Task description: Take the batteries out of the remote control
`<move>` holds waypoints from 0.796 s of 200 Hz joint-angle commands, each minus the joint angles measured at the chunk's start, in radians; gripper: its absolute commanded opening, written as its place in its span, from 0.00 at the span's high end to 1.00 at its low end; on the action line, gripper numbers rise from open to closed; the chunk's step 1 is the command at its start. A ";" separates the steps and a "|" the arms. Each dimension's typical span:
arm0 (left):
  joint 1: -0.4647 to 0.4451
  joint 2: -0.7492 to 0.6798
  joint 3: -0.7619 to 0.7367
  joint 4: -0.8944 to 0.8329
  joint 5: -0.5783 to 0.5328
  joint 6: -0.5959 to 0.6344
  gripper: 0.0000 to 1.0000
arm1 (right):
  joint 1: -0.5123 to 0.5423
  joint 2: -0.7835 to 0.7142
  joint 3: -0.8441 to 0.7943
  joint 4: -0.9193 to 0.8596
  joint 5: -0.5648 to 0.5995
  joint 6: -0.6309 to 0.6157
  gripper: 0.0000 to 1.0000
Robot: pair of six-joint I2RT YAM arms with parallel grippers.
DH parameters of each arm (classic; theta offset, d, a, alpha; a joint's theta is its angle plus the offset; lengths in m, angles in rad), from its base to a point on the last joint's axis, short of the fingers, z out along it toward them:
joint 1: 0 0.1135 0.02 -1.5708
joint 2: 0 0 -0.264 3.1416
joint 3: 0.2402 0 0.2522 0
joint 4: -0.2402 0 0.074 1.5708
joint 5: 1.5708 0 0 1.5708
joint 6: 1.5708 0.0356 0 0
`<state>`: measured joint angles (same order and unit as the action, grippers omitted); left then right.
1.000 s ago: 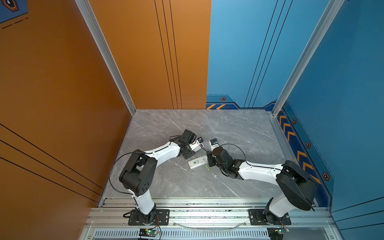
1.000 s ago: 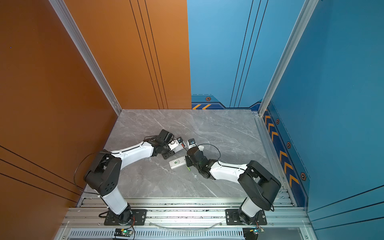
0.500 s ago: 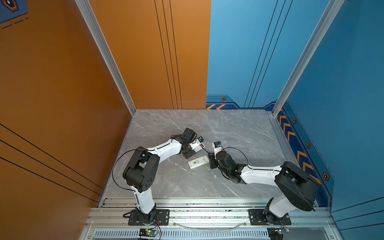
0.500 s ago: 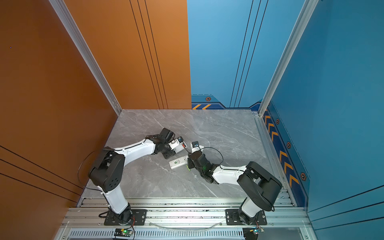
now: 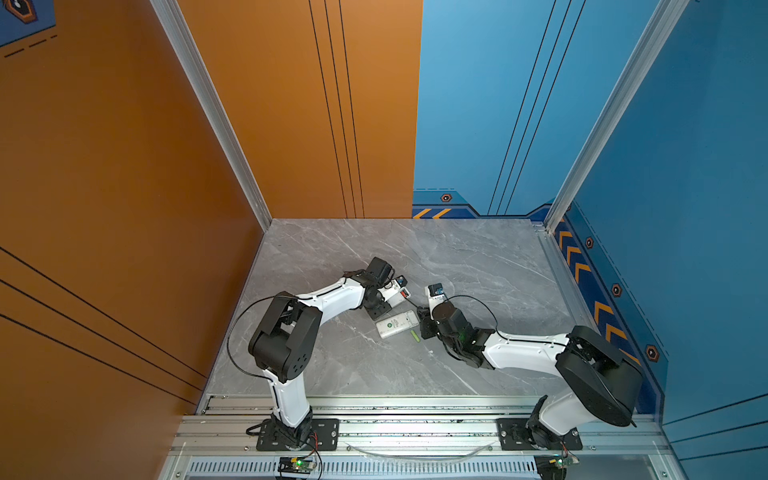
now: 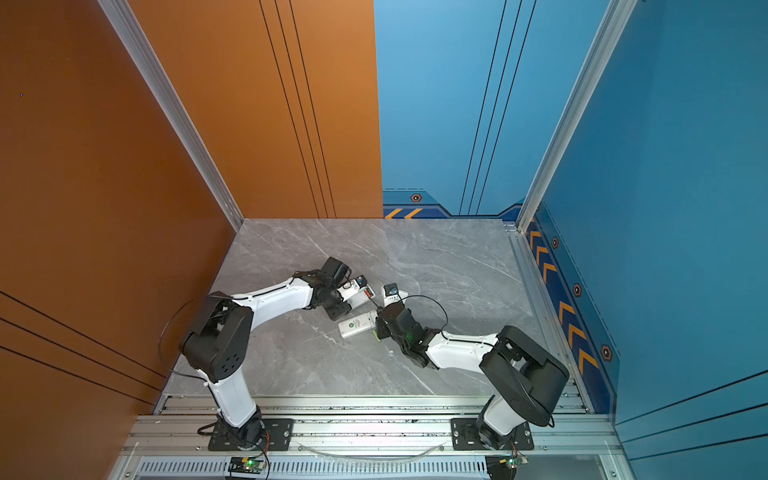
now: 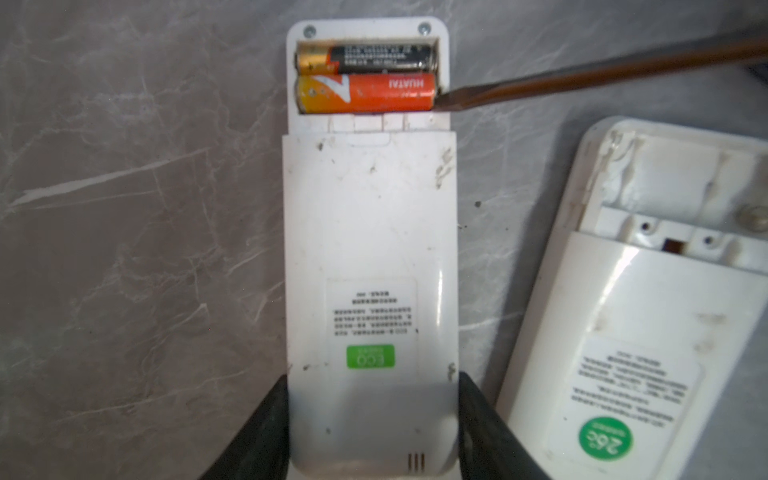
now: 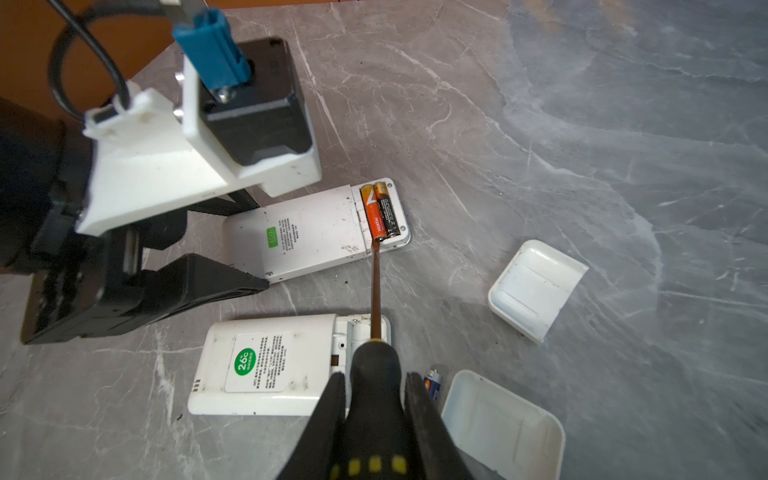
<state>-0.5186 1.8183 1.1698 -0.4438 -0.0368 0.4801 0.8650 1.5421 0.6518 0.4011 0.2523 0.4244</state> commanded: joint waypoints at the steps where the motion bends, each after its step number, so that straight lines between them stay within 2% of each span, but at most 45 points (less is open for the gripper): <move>1: -0.040 0.026 0.014 -0.082 0.123 0.038 0.93 | 0.011 -0.024 0.017 -0.020 -0.018 0.010 1.00; 125: -0.040 0.033 0.010 -0.077 0.104 0.026 0.94 | 0.007 -0.053 0.028 -0.058 0.012 0.005 1.00; 159: -0.036 0.030 0.006 -0.064 0.071 0.023 0.94 | 0.001 -0.071 0.037 -0.139 0.004 0.004 1.00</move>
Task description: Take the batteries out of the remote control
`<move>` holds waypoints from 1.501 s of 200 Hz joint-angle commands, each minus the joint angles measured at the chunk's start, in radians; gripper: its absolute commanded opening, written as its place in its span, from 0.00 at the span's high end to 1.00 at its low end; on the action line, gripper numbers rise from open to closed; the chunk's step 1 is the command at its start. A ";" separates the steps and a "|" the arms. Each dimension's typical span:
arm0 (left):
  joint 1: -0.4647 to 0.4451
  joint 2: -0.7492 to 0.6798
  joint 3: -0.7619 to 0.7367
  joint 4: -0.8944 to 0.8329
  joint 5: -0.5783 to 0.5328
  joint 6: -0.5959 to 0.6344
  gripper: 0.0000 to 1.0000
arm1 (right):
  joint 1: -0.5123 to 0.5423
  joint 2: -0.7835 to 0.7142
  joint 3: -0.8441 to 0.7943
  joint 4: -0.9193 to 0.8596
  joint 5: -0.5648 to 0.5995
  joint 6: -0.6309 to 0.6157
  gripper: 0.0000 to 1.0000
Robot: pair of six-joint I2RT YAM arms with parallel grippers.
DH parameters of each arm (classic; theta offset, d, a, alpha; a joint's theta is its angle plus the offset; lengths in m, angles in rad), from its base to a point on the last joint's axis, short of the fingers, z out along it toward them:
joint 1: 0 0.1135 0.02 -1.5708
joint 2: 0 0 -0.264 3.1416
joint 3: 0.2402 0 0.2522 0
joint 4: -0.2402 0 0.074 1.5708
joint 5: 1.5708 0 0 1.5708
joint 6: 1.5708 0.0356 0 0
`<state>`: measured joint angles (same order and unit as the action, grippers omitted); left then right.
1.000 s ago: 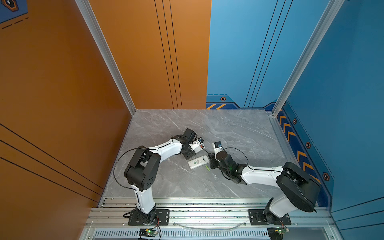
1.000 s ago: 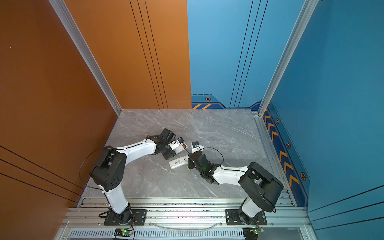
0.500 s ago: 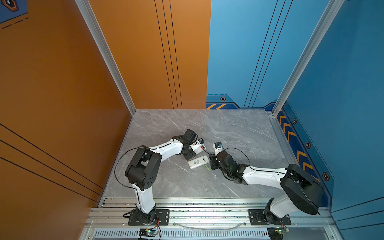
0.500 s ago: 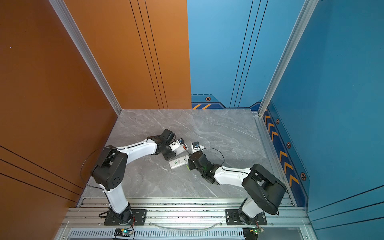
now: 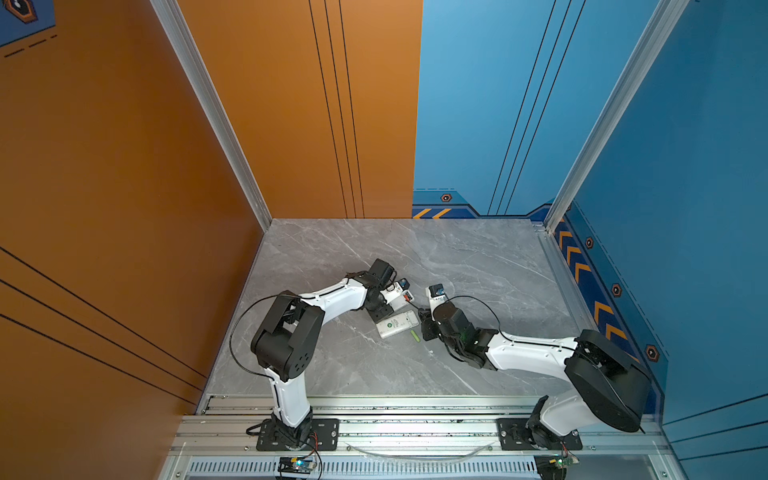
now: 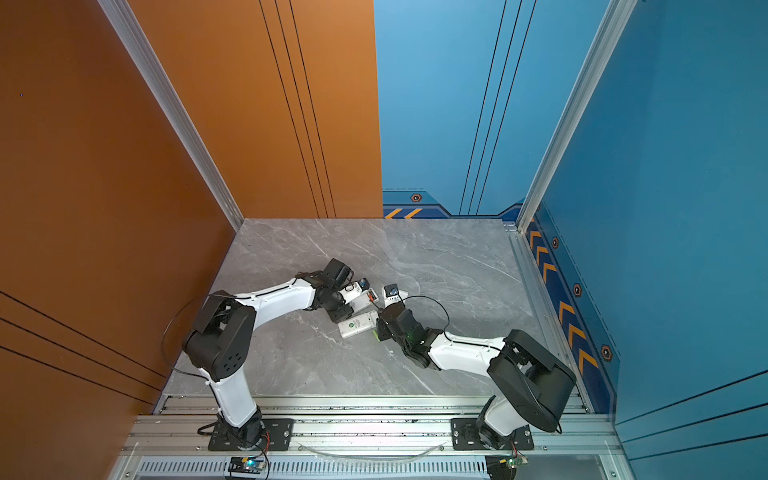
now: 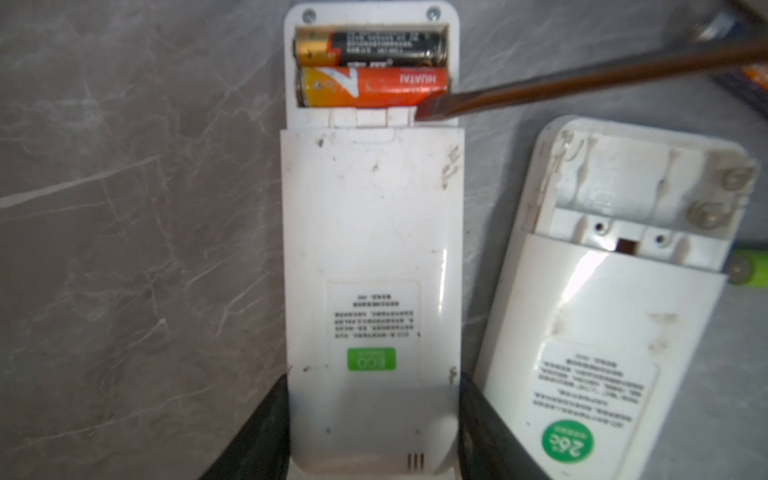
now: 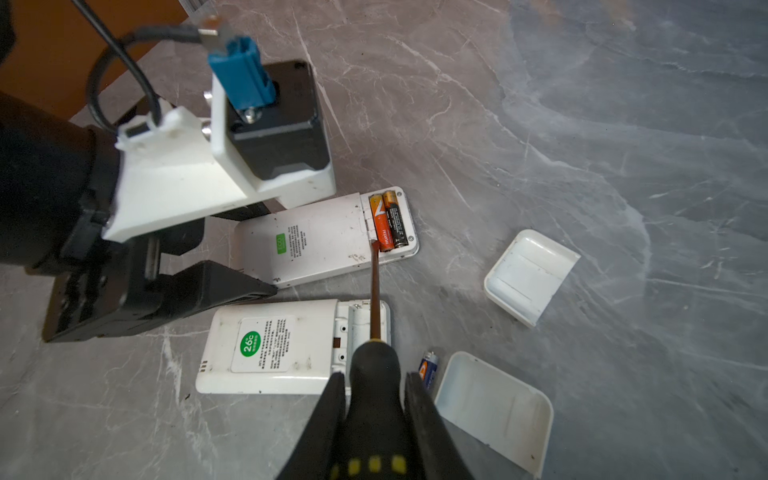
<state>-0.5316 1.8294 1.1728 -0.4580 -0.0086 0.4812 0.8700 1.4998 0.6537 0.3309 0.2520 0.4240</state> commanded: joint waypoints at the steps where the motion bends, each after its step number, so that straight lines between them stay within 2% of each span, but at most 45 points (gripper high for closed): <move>1: -0.023 0.018 0.002 -0.050 0.043 0.023 0.93 | -0.005 -0.029 0.037 -0.072 0.005 0.005 1.00; 69: -0.022 0.009 -0.006 -0.020 -0.010 0.022 0.93 | -0.038 -0.066 0.048 -0.205 -0.034 0.035 1.00; 187: -0.037 0.001 -0.006 -0.008 -0.033 0.038 0.92 | -0.049 -0.067 0.067 -0.197 -0.053 0.045 1.00; 214: -0.047 -0.013 -0.022 0.018 -0.076 0.047 0.93 | -0.053 -0.110 0.091 -0.247 -0.061 0.038 1.00; 249: -0.069 -0.034 -0.057 0.080 -0.173 0.073 0.92 | -0.076 -0.168 0.133 -0.349 -0.136 0.030 1.00; 300: -0.089 -0.054 -0.078 0.131 -0.233 0.102 0.92 | -0.114 -0.083 0.248 -0.482 -0.218 -0.013 1.00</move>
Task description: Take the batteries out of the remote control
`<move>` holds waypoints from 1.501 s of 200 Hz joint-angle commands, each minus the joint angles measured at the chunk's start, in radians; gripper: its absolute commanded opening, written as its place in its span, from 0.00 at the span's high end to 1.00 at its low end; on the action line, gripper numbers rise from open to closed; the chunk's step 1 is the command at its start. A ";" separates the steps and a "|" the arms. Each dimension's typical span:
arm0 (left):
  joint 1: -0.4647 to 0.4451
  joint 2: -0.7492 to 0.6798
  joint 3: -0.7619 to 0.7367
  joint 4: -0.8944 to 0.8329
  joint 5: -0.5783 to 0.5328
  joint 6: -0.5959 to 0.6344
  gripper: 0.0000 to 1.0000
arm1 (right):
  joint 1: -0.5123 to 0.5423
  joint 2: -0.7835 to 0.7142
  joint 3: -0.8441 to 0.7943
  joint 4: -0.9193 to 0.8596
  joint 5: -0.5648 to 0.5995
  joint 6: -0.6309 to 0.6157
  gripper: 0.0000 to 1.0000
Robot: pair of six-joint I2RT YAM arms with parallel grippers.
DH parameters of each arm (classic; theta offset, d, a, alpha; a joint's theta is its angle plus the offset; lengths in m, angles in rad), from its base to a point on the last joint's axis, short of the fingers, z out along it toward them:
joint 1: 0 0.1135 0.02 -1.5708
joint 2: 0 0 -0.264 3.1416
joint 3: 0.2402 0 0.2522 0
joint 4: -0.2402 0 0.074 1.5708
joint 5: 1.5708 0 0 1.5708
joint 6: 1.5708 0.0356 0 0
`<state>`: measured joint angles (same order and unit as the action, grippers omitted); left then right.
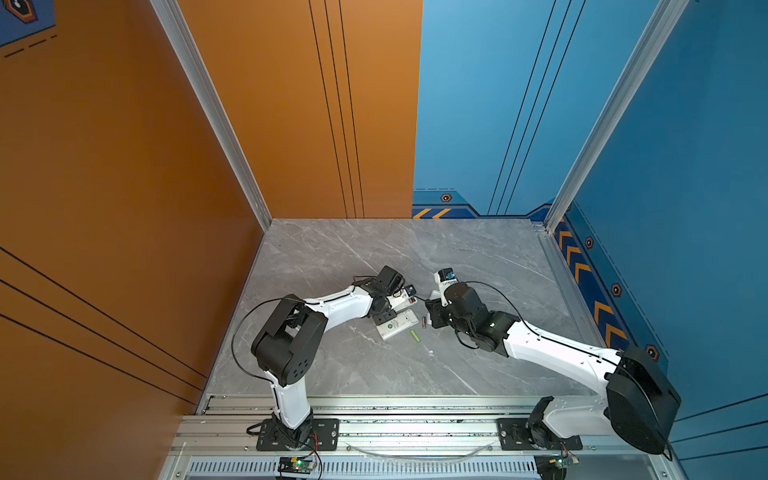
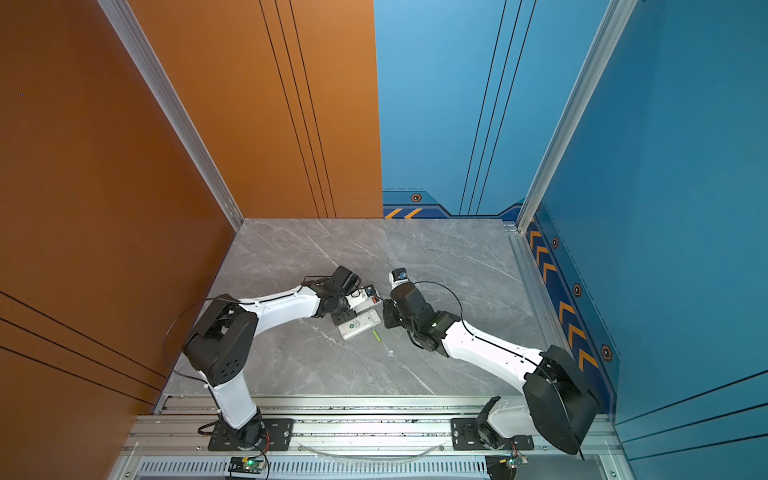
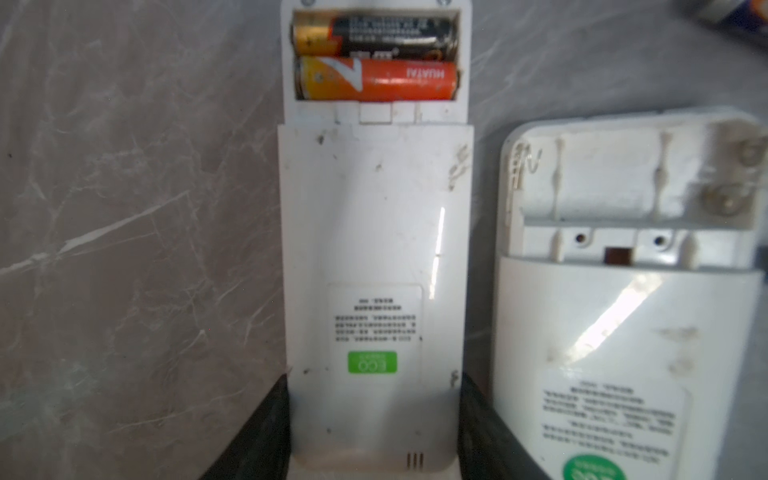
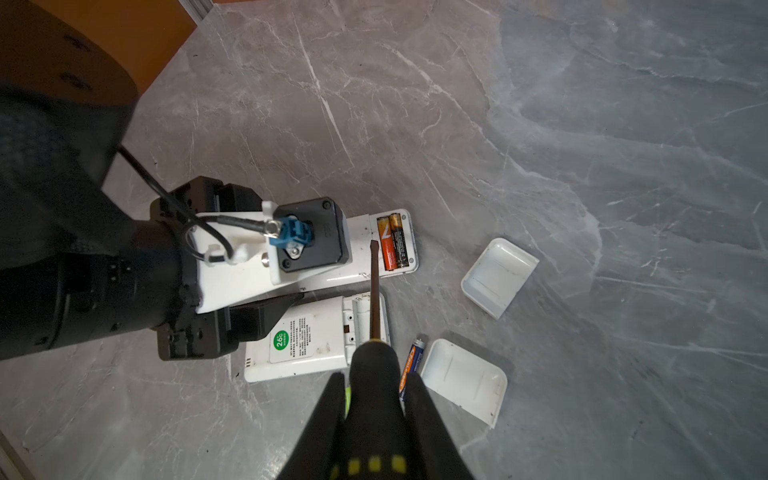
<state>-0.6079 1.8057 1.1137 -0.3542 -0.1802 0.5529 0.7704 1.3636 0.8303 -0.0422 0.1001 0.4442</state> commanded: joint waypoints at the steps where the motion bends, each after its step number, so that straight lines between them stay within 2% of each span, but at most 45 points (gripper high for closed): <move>1: -0.013 -0.030 -0.019 0.027 -0.062 0.031 0.92 | -0.014 0.058 0.077 -0.116 -0.067 -0.035 1.00; 67: -0.025 -0.044 -0.030 0.037 -0.058 0.035 0.92 | -0.034 0.136 0.145 -0.201 -0.066 -0.076 1.00; 134: -0.032 -0.048 -0.036 0.040 -0.051 0.039 0.92 | -0.053 0.120 0.153 -0.161 -0.091 -0.081 1.00; 300: -0.033 -0.055 -0.042 0.049 -0.059 0.037 0.92 | -0.063 0.167 0.173 -0.204 -0.111 -0.100 1.00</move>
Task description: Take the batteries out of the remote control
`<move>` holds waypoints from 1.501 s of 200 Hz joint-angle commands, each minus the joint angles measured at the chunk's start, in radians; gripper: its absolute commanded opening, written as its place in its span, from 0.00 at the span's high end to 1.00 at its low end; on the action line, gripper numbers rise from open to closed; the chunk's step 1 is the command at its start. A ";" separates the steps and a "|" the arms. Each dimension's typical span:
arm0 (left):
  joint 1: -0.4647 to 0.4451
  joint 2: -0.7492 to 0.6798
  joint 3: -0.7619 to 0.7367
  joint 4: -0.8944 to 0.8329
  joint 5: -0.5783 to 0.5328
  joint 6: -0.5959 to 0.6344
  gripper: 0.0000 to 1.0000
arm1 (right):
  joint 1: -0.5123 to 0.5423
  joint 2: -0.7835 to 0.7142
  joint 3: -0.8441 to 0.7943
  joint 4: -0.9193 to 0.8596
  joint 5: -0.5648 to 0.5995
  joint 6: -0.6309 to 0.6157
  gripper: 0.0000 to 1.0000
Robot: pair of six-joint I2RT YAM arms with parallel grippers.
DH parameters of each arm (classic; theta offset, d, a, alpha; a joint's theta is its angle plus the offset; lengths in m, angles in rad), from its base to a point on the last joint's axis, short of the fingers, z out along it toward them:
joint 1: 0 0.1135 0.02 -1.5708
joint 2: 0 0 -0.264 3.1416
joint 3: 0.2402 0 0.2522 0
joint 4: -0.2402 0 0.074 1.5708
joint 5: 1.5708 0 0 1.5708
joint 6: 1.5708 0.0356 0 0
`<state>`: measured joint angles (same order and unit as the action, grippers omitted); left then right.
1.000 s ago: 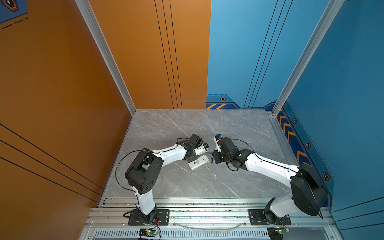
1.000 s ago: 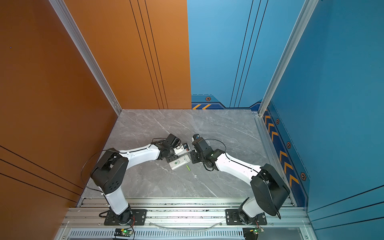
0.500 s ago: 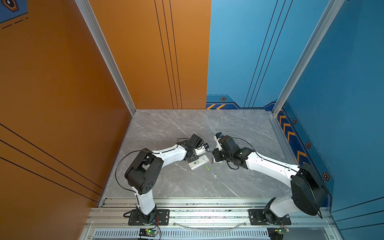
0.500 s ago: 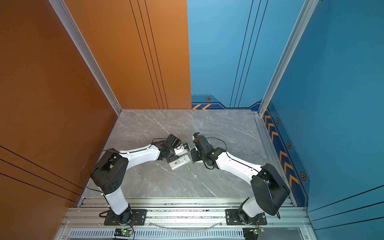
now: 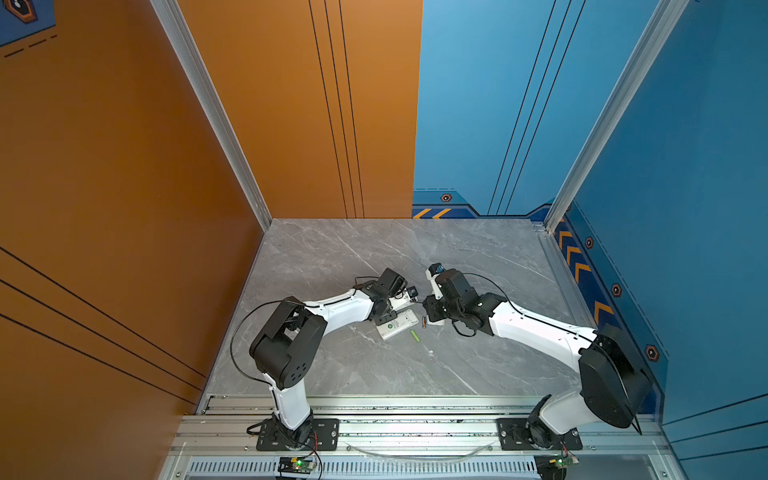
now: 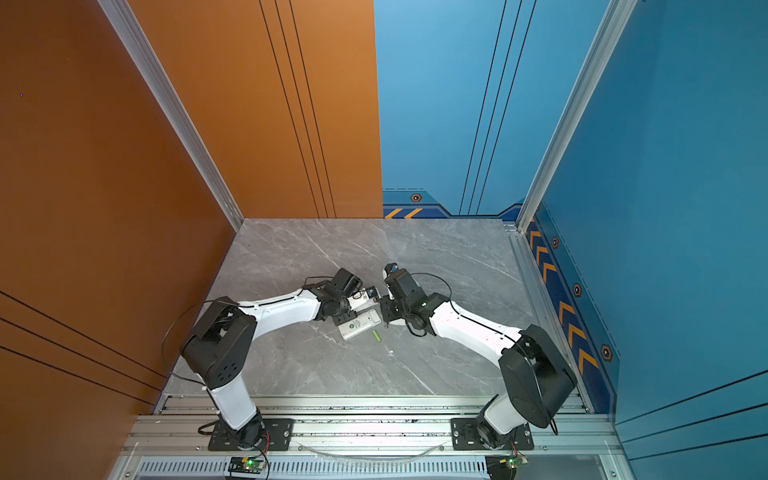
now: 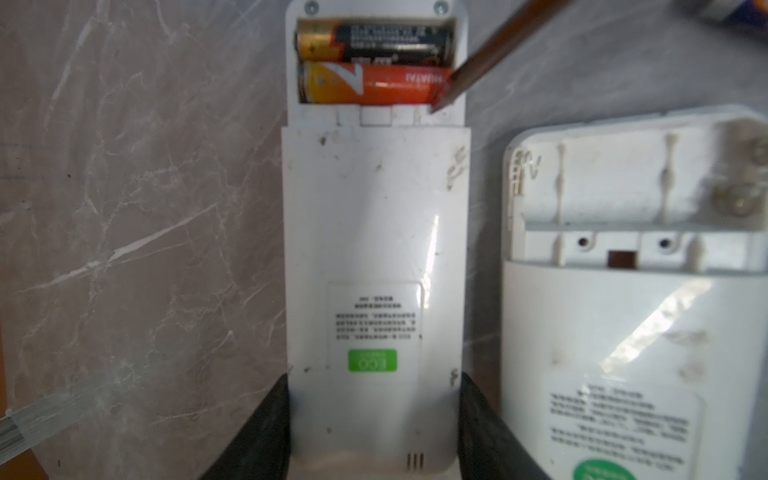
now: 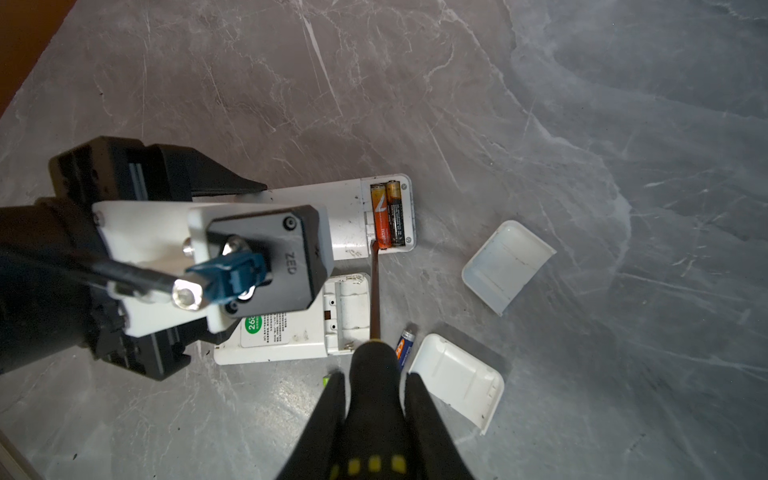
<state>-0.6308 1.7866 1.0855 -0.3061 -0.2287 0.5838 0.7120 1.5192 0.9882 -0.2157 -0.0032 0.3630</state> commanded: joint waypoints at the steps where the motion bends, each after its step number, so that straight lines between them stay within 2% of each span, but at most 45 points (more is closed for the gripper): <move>1: -0.010 -0.036 -0.014 0.001 -0.010 0.005 0.92 | -0.004 0.011 0.014 -0.031 -0.008 -0.019 1.00; 77: -0.010 -0.043 -0.018 0.004 -0.012 0.011 0.92 | -0.043 0.045 0.036 -0.066 0.006 -0.029 1.00; 123: -0.015 -0.046 -0.013 0.005 -0.009 0.016 0.92 | -0.039 0.068 0.051 -0.060 -0.033 -0.026 1.00; 189: -0.016 -0.061 -0.033 0.035 0.036 0.031 0.92 | -0.026 0.120 0.122 -0.160 -0.066 -0.106 1.00; 207: -0.015 -0.062 -0.027 0.021 0.068 0.032 0.93 | -0.019 0.134 0.142 -0.178 -0.021 -0.120 1.00; 248: -0.008 -0.061 -0.006 -0.036 0.190 0.015 0.94 | 0.094 0.165 0.097 -0.090 0.147 -0.082 1.00; 267: -0.006 -0.052 0.008 -0.068 0.237 0.009 0.94 | 0.132 0.180 0.069 -0.038 0.271 -0.042 1.00; 300: 0.003 -0.049 0.015 -0.086 0.313 -0.009 0.94 | 0.138 0.172 -0.039 0.121 0.316 0.029 1.00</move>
<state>-0.5980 1.7504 1.0840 -0.3050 -0.1658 0.5514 0.8494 1.6329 1.0454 -0.1905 0.2928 0.3233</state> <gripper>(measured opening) 0.566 0.254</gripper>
